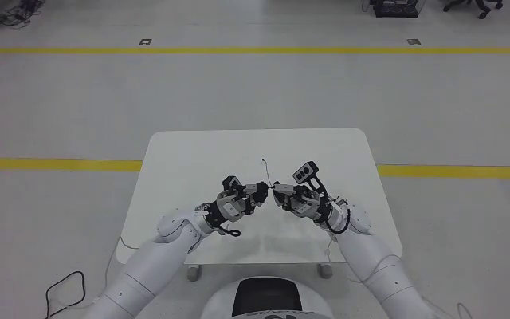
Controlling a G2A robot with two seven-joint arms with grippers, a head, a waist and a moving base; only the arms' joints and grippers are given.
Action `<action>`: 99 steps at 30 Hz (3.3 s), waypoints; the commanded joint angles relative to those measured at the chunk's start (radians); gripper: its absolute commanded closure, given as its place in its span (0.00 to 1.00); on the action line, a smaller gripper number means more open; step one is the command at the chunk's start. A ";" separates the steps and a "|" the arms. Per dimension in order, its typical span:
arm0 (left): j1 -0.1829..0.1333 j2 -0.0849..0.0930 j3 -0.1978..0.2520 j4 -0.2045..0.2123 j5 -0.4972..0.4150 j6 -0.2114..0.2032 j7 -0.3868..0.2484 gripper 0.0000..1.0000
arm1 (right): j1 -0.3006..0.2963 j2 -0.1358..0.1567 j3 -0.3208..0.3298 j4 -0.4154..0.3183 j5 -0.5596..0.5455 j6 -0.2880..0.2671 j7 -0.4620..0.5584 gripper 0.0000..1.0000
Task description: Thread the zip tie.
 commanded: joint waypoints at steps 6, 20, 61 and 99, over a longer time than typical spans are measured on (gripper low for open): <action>0.000 0.000 0.000 0.000 0.000 0.000 0.000 1.00 | 0.002 0.000 0.000 0.010 -0.001 0.002 -0.006 1.00; 0.000 0.000 0.000 0.000 0.000 0.000 0.000 1.00 | 0.001 0.001 0.002 0.022 0.001 0.006 -0.010 1.00; 0.000 0.000 0.000 0.000 0.000 0.000 0.000 1.00 | -0.019 0.006 0.010 -0.024 -0.008 -0.034 0.019 0.95; 0.000 0.000 0.000 0.000 0.000 0.000 0.000 1.00 | -0.016 0.009 0.006 -0.023 -0.021 -0.028 -0.003 1.00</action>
